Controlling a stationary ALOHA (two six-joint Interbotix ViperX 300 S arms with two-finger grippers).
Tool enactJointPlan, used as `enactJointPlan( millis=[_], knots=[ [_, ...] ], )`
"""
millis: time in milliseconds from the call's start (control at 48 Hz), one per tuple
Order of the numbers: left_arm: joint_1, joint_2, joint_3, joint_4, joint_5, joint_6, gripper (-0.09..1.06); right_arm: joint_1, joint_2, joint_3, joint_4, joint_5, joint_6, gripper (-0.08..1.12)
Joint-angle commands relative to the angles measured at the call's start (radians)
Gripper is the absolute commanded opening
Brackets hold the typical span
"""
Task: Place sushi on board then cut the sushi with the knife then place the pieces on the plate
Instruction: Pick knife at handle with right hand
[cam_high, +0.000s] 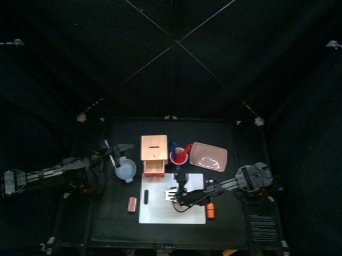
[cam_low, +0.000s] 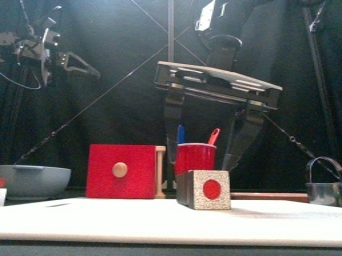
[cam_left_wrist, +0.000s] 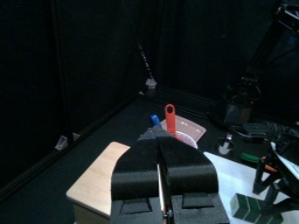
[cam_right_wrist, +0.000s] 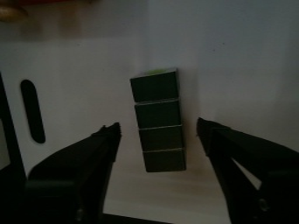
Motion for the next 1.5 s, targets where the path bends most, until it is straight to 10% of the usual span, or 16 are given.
enactJointPlan(
  millis=[21,479,667,1021,1500],
  knots=[
    [0.005,0.005,-0.011,0.000,-0.011,-0.002,0.04,0.000,-0.026,-0.025,-0.009,0.003,-0.005,1.05],
    [0.025,0.005,-0.037,0.021,-0.011,0.003,0.04,0.000,-0.278,0.100,-0.103,-0.023,-0.307,1.04],
    [0.061,0.005,-0.055,0.064,-0.034,0.000,0.04,-0.075,-0.425,0.212,0.040,-0.044,-0.687,1.04],
    [0.060,0.005,-0.049,0.028,-0.035,-0.006,0.04,-0.463,-0.647,0.347,0.397,-0.087,-1.586,1.04],
    [0.064,0.005,-0.048,0.008,-0.035,-0.006,0.04,-0.816,-0.555,0.201,0.676,0.132,-2.112,1.04]
  ],
)
